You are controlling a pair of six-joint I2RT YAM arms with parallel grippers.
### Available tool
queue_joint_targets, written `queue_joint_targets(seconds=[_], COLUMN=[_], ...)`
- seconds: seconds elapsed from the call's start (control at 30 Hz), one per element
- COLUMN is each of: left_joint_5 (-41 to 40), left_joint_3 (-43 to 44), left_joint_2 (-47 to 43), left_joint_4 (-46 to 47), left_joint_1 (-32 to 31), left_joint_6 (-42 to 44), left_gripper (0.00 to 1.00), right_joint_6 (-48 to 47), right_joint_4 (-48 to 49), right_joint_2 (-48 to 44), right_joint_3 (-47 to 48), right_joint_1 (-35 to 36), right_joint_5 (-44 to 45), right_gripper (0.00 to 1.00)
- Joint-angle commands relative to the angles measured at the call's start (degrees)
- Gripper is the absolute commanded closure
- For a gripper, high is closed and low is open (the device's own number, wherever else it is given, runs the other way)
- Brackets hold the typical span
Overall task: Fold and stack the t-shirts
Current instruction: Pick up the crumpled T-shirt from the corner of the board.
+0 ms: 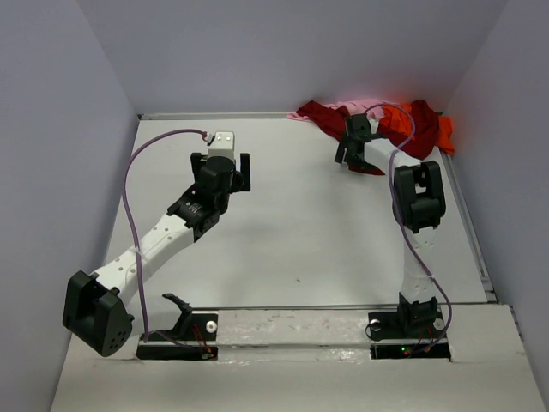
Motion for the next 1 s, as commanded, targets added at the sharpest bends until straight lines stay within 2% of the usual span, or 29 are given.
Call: queue_joint_targets(seconds=[0.0,0.07,0.1,0.17,0.2,0.3,0.57,0.7,0.83,0.97], left_joint_5=[0.2,0.0,0.0,-0.1,-0.2,-0.3,-0.1,-0.3,-1.3,-1.4], left_joint_3=[0.9,0.9,0.8,0.9,0.9,0.9,1.0,1.0,0.7,0.2], left_joint_2=[-1.9,-2.0,-2.0,-2.0,-2.0,-1.9,-1.5,-1.3,-2.1,-2.6], left_joint_4=[0.9,0.8,0.8,0.8,0.9,0.8,0.8,0.9,0.9,0.8], left_joint_1=[0.1,0.1,0.1,0.1,0.1,0.1,0.1,0.0,0.1,0.1], left_joint_6=[0.0,0.0,0.1,0.2,0.1,0.2,0.1,0.1,-0.1,0.1], left_gripper=[0.01,0.01,0.01,0.01,0.01,0.01,0.01,0.01,0.01,0.01], right_joint_6=[-0.5,-0.6,-0.6,-0.6,-0.5,-0.4,-3.5,-5.9,-6.8,-8.7], right_joint_4=[-2.4,-2.4,-2.5,-2.5,-2.5,-2.7,-2.6,-4.0,-8.5,-9.2], right_joint_2=[1.8,2.3,2.3,1.9,1.0,-1.5,-20.2,-27.5,-31.3,-35.5], right_joint_3=[2.1,1.8,1.6,0.7,0.3,-1.4,-3.8,-0.2,7.3,10.1], right_joint_1=[0.3,0.3,0.3,0.3,0.3,0.3,1.9,1.9,3.0,3.6], right_joint_5=[-0.6,-1.0,-1.0,-1.5,-1.6,-1.8,-5.9,-11.8,-16.9,-18.4], right_gripper=[0.13,0.31,0.52,0.78,1.00,1.00,1.00,1.00,1.00,1.00])
